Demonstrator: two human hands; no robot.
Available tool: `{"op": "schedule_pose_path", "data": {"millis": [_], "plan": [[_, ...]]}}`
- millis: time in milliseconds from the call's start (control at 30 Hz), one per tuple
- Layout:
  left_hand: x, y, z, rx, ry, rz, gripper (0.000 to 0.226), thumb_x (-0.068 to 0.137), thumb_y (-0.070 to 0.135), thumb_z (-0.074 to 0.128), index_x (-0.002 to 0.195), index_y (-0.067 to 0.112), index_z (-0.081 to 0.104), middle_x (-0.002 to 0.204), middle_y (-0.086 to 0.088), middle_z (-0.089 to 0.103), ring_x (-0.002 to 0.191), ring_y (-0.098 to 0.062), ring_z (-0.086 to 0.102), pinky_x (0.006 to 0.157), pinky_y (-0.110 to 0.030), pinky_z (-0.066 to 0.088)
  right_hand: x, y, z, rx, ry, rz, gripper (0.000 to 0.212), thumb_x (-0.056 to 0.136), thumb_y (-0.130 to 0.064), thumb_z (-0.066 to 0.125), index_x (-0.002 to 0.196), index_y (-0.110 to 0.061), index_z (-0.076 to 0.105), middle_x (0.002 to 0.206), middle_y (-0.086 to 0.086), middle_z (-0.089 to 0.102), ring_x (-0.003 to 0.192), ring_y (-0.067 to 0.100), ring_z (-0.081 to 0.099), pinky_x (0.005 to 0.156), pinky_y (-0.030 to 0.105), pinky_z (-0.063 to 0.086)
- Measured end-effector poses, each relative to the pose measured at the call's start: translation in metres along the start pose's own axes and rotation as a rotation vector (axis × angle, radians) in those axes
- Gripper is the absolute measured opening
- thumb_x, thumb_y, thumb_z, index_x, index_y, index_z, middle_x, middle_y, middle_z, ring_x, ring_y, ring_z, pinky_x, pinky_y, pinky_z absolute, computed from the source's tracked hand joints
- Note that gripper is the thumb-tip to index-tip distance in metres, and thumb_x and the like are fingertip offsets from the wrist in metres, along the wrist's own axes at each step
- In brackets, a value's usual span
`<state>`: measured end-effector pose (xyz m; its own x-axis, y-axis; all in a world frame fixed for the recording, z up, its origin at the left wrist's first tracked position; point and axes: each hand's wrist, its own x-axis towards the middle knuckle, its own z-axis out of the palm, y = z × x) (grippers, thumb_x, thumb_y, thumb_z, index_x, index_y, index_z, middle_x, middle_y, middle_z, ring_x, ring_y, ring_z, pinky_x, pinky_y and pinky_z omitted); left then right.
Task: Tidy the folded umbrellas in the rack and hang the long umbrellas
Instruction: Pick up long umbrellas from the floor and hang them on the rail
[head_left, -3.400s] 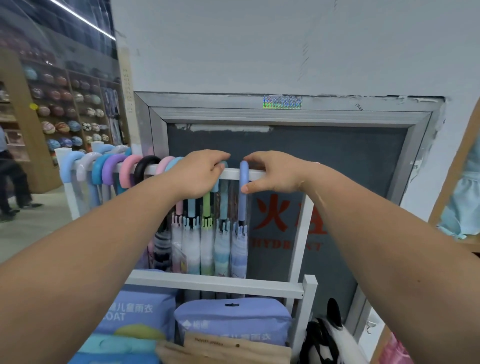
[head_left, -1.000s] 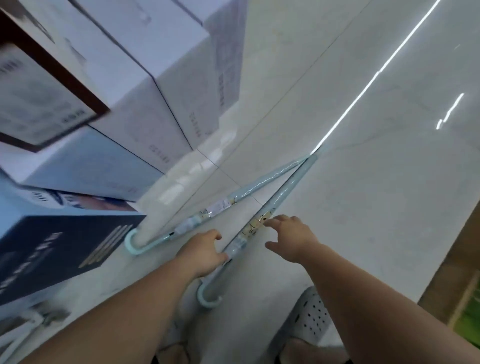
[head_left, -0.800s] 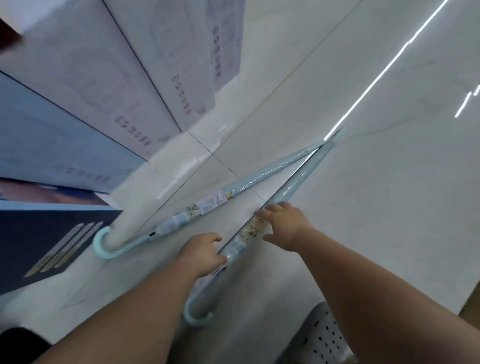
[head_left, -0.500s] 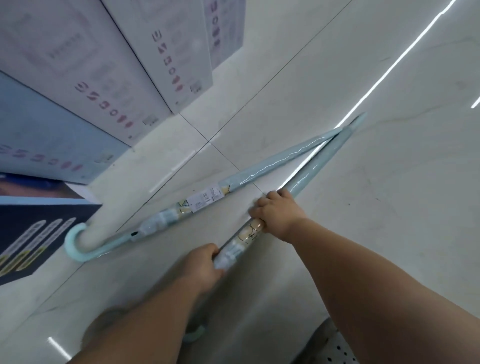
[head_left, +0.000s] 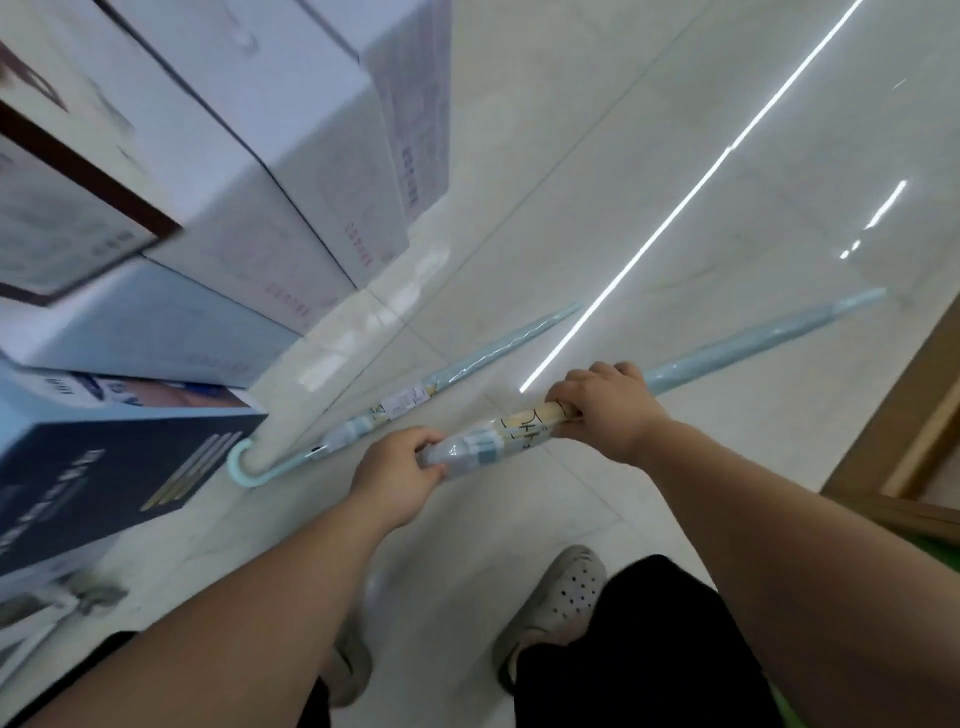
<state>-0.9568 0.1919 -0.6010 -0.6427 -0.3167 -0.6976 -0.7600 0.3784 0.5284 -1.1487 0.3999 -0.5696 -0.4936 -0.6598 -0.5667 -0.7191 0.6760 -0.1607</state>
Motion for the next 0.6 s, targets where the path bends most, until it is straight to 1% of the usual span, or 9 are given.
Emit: {"op": "schedule_pose_path", "data": {"millis": [100,167,267,333,400,500,600], "plan": [[-0.066,0.068,-0.063,0.110,0.023,0.077,0.031,0.087,0.028,0.075,0.117,0.035,0.070,0.115,0.010,0.068,0.101,-0.015,0.063,0.084,-0.027,0.049,-0.072,-0.012,-0.075,0.101,0.091,0.062,0.036,0.085,-0.059,0.063,0.116,-0.041,0.058,0.107,-0.015,0.062,0.103,0.017,0.054,0.090,0.036,0.033],[-0.112,0.116,-0.111,0.187,0.052,0.138,0.033,0.088,0.030,0.074,0.120,0.036,0.068,0.120,0.008,0.067,0.105,-0.019,0.064,0.092,-0.033,0.053,-0.119,-0.024,-0.127,0.181,0.153,0.104,0.033,0.085,-0.058,0.064,0.112,-0.040,0.057,0.103,-0.016,0.063,0.098,0.015,0.054,0.085,0.034,0.032],[-0.177,0.181,-0.182,0.299,0.109,0.245,0.034,0.089,0.032,0.072,0.122,0.033,0.066,0.121,0.006,0.067,0.108,-0.022,0.062,0.096,-0.041,0.052,-0.181,-0.046,-0.203,0.280,0.254,0.130,0.027,0.086,-0.055,0.065,0.105,-0.038,0.056,0.094,-0.018,0.060,0.087,0.012,0.050,0.081,0.033,0.032],[-0.216,0.218,-0.227,0.342,0.146,0.340,0.034,0.088,0.032,0.072,0.122,0.031,0.067,0.120,0.005,0.068,0.111,-0.022,0.061,0.097,-0.040,0.051,-0.215,-0.063,-0.249,0.340,0.291,0.135,0.025,0.087,-0.053,0.066,0.103,-0.037,0.055,0.090,-0.019,0.058,0.085,0.012,0.050,0.080,0.034,0.035],[-0.251,0.247,-0.270,0.386,0.200,0.437,0.033,0.087,0.031,0.073,0.120,0.027,0.068,0.117,0.003,0.068,0.110,-0.024,0.060,0.095,-0.037,0.049,-0.242,-0.083,-0.288,0.399,0.329,0.138,0.025,0.087,-0.052,0.066,0.102,-0.035,0.055,0.087,-0.017,0.059,0.085,0.014,0.054,0.081,0.036,0.040],[-0.299,0.281,-0.327,0.512,0.342,0.587,0.034,0.083,0.028,0.075,0.116,0.022,0.070,0.114,-0.002,0.068,0.110,-0.029,0.058,0.094,-0.039,0.047,-0.271,-0.119,-0.337,0.485,0.428,0.164,0.027,0.086,-0.050,0.069,0.103,-0.034,0.056,0.084,-0.013,0.063,0.081,0.018,0.058,0.079,0.037,0.046],[-0.344,0.296,-0.373,0.562,0.567,0.784,0.034,0.076,0.021,0.079,0.109,0.015,0.073,0.114,-0.005,0.067,0.109,-0.032,0.059,0.096,-0.042,0.047,-0.288,-0.159,-0.376,0.632,0.510,0.208,0.026,0.085,-0.047,0.072,0.101,-0.035,0.056,0.079,-0.013,0.061,0.077,0.019,0.058,0.073,0.037,0.049]]}}
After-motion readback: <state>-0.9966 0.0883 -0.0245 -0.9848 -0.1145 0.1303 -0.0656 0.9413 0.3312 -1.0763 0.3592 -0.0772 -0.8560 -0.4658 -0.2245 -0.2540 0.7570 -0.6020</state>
